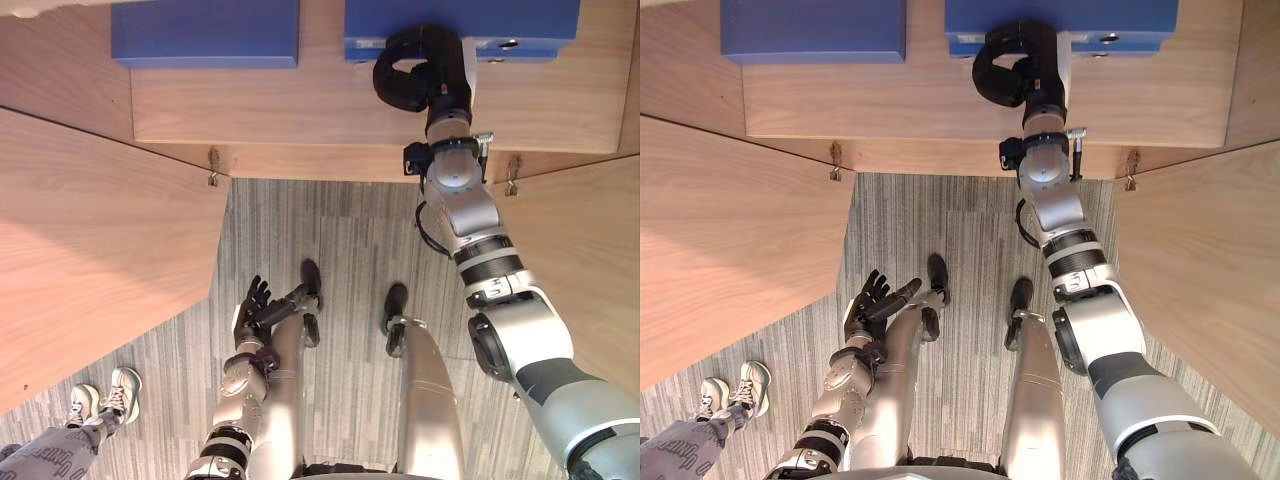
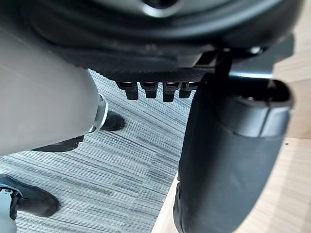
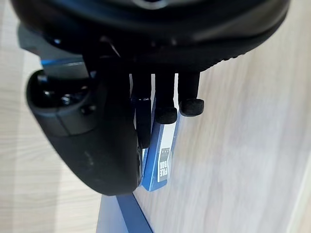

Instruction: Walk over to the cabinet, pick up the folder, carry it to the office cabinet, place the folder inside the office cabinet, then close the office cabinet door

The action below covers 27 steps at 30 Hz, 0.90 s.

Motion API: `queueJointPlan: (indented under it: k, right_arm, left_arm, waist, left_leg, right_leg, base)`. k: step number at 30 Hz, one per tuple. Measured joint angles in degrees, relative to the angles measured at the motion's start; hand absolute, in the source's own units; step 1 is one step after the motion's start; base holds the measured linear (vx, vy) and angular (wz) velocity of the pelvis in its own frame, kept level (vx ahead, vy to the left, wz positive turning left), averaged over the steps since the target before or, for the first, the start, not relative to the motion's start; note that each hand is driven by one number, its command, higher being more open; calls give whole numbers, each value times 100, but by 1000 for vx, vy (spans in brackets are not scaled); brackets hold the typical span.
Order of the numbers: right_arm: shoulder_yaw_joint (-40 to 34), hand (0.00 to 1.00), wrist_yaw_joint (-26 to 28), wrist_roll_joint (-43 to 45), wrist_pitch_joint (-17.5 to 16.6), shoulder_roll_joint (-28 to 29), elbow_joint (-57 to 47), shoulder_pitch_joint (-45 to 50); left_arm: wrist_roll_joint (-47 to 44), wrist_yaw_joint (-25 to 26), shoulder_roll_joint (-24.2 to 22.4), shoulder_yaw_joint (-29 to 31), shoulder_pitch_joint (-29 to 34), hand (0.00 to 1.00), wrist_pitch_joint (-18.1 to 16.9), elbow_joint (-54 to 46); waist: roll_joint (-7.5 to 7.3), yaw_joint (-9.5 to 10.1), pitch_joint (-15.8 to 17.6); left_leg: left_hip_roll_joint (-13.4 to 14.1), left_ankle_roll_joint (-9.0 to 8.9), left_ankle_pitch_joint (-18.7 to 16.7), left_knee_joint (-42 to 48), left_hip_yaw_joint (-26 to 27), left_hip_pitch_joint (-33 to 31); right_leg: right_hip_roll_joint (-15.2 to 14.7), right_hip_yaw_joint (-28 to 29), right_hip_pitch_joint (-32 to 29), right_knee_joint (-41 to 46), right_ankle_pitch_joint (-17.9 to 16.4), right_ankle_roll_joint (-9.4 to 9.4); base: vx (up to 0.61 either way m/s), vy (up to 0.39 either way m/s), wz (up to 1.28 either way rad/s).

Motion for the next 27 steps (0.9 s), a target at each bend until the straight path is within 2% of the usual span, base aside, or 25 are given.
queueJointPlan:
  k: [3, 5, 6, 8, 10, 12, 14, 15, 17, 20, 24, 25, 27]
  right_arm:
    - [327, 0, -6, 76, -2, -226, 338, -392]
    - [472, 0, -5, 107, -1, -337, 494, -610]
    - [544, 0, -6, 123, -1, -451, 561, -668]
    - [571, 0, -6, 160, 0, -533, 579, -726]
    - [564, 0, -11, 158, 41, -560, 454, -676]
    - [494, 0, -57, 156, 68, -655, -103, -366]
    - [339, 0, -188, 148, 25, -779, -1596, 513]
    - [282, 0, -199, 143, -20, -776, -1953, 762]
    - [268, 0, -234, 42, -341, -734, -3180, 1935]
    - [312, 0, 47, -83, -811, -351, -3806, 3376]
    - [734, 0, 550, -76, -963, 282, -3419, 4740]
    - [878, 100, 759, -83, -963, 398, -3087, 5057]
    - [945, 100, 1028, -135, -956, 591, -2531, 5412]
  left_arm:
    - [-53, -1, 3, -40, 4, 100, 1, -54]
    - [-116, -1, -8, -59, 4, 100, 3, -143]
    - [-116, 4, -11, -126, 6, 100, 3, -179]
    - [-116, 9, -36, -173, 11, 100, 2, -226]
    - [-114, 28, -90, -173, 12, 100, 13, -237]
    - [-113, 55, -131, -172, 16, 100, 20, -263]
    - [-107, 88, -134, -164, 58, 100, 38, -364]
    - [-101, 92, -132, -161, 74, 100, 38, -383]
    - [-37, 96, -127, -157, 140, 100, 54, -389]
    - [280, 62, -75, -158, 272, 100, 56, -382]
    - [524, 28, 211, -164, 517, 100, 56, -275]
    - [561, 4, 337, -166, 559, 100, 55, -110]
    - [577, -27, 507, -160, 639, 100, 60, 149]
  waist:
    - [11, -15, 6]
    - [49, -59, 20]
    - [118, -95, 1]
    - [135, -66, 6]
    - [162, -54, 19]
    - [165, 18, 20]
    - [165, 40, 21]
    - [165, 36, 20]
    - [162, -34, 22]
    - [147, -147, 20]
    - [45, -273, 7]
    - [8, -270, -12]
    - [-89, -266, -96]
  left_leg:
    - [-43, -78, 124, -328, 22, -27]
    - [51, -96, 150, -492, 240, -35]
    - [155, -88, 304, -633, 467, -22]
    - [168, -77, 460, -736, 522, -22]
    - [193, -61, 514, -723, 534, -22]
    - [247, -67, 522, -620, 549, -38]
    - [350, 0, 434, -366, 541, -53]
    - [390, 31, 390, -270, 537, -43]
    - [463, 94, 176, 5, 503, 195]
    - [451, -12, -97, 100, 495, 788]
    - [392, -126, -131, -260, 499, 1697]
    - [392, -155, -111, -430, 500, 1981]
    - [383, -195, -73, -730, 537, 2344]
  right_leg:
    - [-50, -34, -196, 86, 48, -72]
    - [-85, -105, -279, 94, 88, -109]
    - [-132, -208, -313, 111, 87, -118]
    - [-136, -216, -393, 153, 94, -139]
    - [-114, -215, -406, 166, 105, -154]
    - [-72, -199, -398, 177, 105, -155]
    - [-7, -200, -300, 179, 100, -157]
    - [24, -200, -243, 185, 99, -156]
    - [60, -209, 128, 185, 42, -140]
    - [45, -193, 792, 92, -127, -96]
    - [104, -209, 1697, -315, -163, -49]
    - [170, -218, 2017, -561, -99, -50]
    - [263, -212, 2400, -977, 29, -35]
  base:
    - [-77, -52, 15]
    - [-77, -73, 29]
    - [-73, -87, 35]
    - [-77, -76, 16]
    - [-54, -44, -4]
    - [-27, -39, -11]
    - [21, -44, -15]
    - [63, -40, -21]
    - [69, -20, -14]
    - [60, -5, -4]
    - [65, -16, -4]
    - [103, -16, -11]
    - [146, 0, -16]
